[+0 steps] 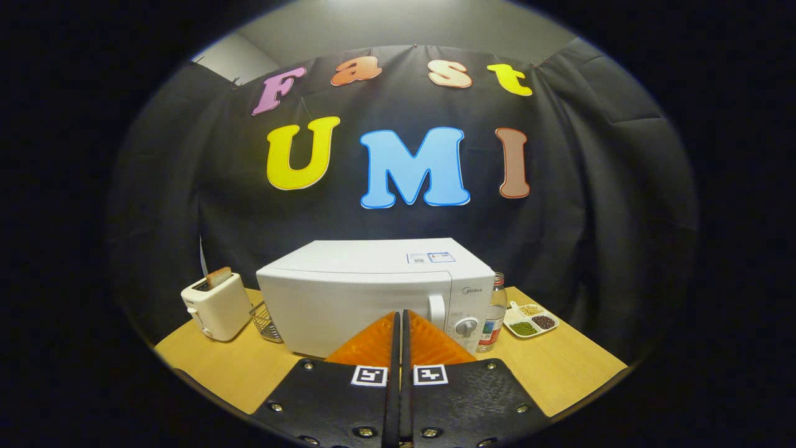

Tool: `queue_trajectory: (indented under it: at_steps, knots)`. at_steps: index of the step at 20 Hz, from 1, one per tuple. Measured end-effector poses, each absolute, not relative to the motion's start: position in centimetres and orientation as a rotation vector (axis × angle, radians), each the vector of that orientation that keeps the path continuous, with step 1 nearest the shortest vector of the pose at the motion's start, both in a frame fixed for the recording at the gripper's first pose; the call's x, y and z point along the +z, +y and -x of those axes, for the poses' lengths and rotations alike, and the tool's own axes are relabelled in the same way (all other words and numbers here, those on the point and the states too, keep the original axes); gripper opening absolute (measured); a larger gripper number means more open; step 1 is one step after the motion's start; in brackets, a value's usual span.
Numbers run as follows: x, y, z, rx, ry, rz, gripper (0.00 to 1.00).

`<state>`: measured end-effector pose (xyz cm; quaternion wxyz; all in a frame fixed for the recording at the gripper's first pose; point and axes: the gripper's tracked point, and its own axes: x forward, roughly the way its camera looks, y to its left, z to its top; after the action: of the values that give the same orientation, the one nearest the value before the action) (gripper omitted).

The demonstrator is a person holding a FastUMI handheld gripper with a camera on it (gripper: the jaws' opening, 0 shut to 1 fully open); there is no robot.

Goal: Open the microwave, put the food inside, and close the microwave door.

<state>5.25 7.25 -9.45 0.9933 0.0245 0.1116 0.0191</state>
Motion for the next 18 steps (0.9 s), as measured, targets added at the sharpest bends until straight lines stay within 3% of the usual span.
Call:
queue_trajectory:
  at_steps: [6, 7, 11, 18]
  knots:
    - [-6.9, 7.4, 0.0, 0.06, 0.183, -0.044, 0.01]
    - [-6.6, 7.5, 0.8, 0.071, 0.181, -0.046, 0.13]
    - [-5.1, 7.5, 2.6, 0.075, 0.153, -0.073, 0.98]
    - [-3.5, 7.2, 3.9, 0.067, 0.114, -0.047, 0.97]
